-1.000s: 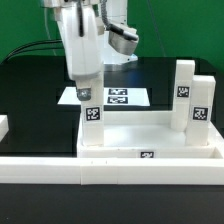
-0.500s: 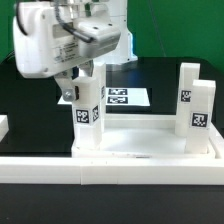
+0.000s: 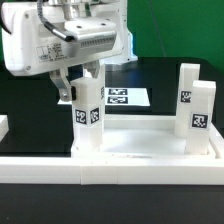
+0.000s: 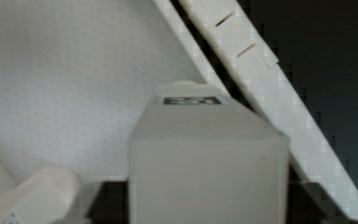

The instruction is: Assemble desk

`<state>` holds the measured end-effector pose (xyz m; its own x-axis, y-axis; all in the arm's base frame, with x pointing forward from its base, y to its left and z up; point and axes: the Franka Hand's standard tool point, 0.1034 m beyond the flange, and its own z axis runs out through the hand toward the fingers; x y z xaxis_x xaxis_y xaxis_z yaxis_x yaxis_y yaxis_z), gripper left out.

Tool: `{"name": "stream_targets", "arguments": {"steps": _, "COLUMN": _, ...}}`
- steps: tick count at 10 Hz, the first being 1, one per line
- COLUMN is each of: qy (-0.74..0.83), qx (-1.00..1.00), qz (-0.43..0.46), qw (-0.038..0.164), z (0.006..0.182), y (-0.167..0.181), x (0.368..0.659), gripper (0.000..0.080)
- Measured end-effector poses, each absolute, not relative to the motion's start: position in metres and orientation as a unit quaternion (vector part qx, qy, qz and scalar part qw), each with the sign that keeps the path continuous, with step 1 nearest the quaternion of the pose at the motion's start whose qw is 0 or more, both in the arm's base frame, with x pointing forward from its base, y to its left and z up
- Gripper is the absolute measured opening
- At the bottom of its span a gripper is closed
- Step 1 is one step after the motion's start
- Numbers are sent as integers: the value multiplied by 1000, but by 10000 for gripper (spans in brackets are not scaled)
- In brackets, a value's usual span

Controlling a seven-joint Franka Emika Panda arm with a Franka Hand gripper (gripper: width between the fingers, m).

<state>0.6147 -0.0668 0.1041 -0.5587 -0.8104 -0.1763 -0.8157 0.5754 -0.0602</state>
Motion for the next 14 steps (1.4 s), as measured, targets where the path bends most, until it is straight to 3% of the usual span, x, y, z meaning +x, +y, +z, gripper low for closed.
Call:
{"name": "stream_targets", "arguments": {"steps": 1, "qy": 866, "qx": -492, "qz": 24, "qw": 83, "z": 105, "y": -64, "x": 619, "gripper": 514}}
{"name": "stream_targets", "arguments": {"steps": 2, "qy": 844, "qx": -531, "qz": 21, "qw": 81, "z": 107, "y": -62, "x": 626, "gripper": 514}}
{"name": "stream_targets", "arguments": {"steps": 3, "qy": 818, "qx": -570, "qz": 15, "qw": 82, "z": 106, "y": -63, "x": 626, "gripper": 625}}
{"name": "stream_targets", "arguments": {"steps": 8, "qy": 694, "qx": -715, "qz": 0, "qw": 80, "z": 106, "y": -63, "x": 626, "gripper": 649}}
{"name": "stream_targets", "arguments": {"steps": 14, "qy": 433, "qx": -898, "qz": -34, "qw": 66, "z": 108, "y": -51, "x": 633, "gripper": 649}}
